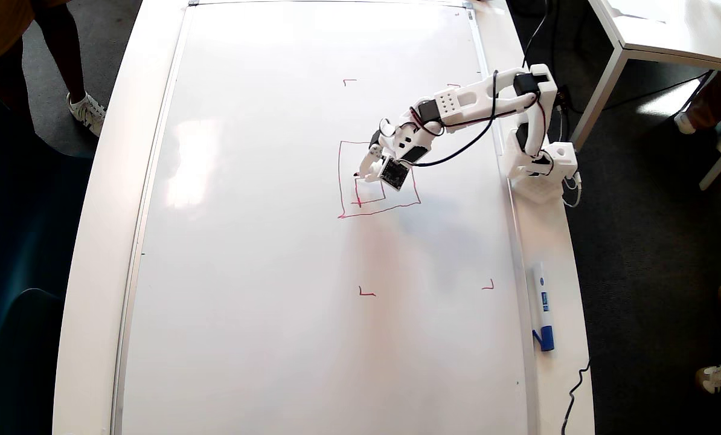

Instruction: Draw on a whiteboard a robot head using a pen attached to the gripper

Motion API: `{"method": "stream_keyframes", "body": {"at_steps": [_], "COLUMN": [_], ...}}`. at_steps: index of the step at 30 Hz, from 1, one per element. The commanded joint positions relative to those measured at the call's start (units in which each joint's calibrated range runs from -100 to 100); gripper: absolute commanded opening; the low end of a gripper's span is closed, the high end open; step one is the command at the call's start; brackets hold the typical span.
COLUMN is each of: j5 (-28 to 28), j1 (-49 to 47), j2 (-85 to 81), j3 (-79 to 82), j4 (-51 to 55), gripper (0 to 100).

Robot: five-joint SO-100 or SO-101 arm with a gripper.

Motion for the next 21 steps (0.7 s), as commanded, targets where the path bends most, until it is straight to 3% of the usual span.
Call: {"method": "stream_keyframes", "body": {"at_steps": [1, 21], "j5": [0.8, 0.3], "j1": [1.8, 2.4], "j2": [-3.4, 0.1], "j3": [1.9, 3.0], "j4": [0.2, -0.7], "gripper": [1, 1]}}
